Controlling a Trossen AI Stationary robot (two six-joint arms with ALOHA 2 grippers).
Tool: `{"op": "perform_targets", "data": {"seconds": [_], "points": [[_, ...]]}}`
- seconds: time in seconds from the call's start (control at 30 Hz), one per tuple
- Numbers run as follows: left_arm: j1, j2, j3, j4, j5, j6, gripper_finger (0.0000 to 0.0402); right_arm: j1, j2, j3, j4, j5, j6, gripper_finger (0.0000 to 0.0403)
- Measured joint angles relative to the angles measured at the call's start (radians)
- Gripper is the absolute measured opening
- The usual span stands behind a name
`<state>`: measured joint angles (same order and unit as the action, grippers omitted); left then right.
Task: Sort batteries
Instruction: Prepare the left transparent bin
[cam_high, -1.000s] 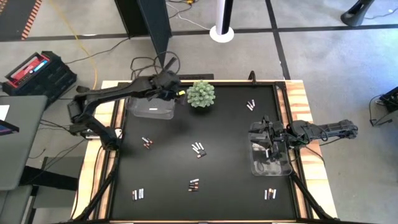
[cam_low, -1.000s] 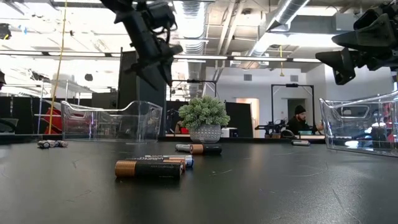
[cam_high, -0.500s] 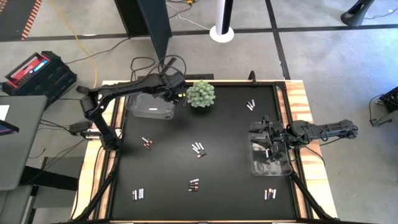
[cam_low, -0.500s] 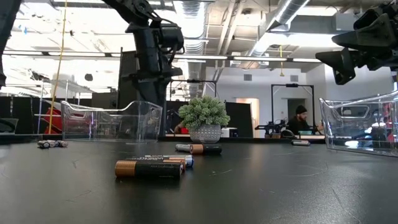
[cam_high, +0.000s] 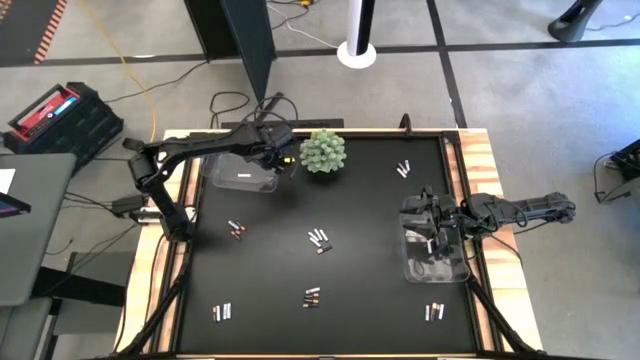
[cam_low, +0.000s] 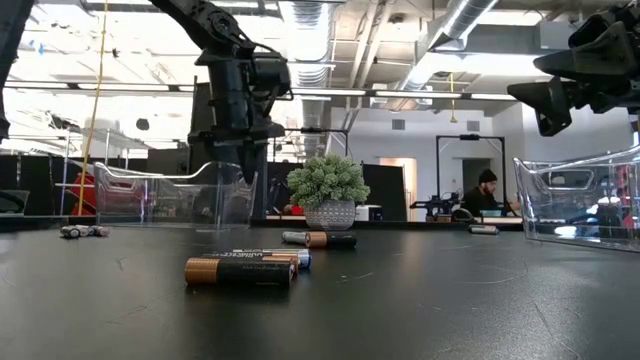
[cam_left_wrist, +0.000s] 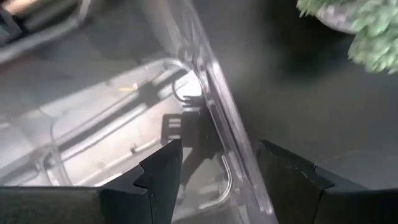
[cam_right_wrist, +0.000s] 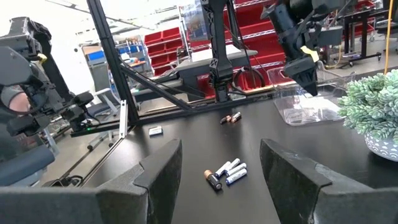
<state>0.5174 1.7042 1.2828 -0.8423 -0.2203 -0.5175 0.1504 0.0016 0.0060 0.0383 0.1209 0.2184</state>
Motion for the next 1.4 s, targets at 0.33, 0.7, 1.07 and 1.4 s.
{"op": "perform_targets", "data": {"seconds": [0.33, 0.7, 1.07, 1.4], "points": [[-0.008, 0.000, -0.022, -0.023, 0.022, -0.021, 0.0157, 0.000, 0.000, 0.000, 0.000, 0.000, 0.000, 0.0235], [-0.098, -0.021, -0.023, -0.120, 0.053, 0.013, 0.0006, 0.000, 0.000, 0.000, 0.000, 0.000, 0.000, 0.0235], [-0.289, -0.083, -0.023, -0.216, 0.097, 0.102, 0.0001, 0.000, 0.000, 0.000, 0.000, 0.000, 0.000, 0.0235], [-0.512, -0.088, -0.022, -0.209, 0.058, 0.257, 0.0001, 0.000, 0.000, 0.000, 0.000, 0.000, 0.000, 0.0235]]}}
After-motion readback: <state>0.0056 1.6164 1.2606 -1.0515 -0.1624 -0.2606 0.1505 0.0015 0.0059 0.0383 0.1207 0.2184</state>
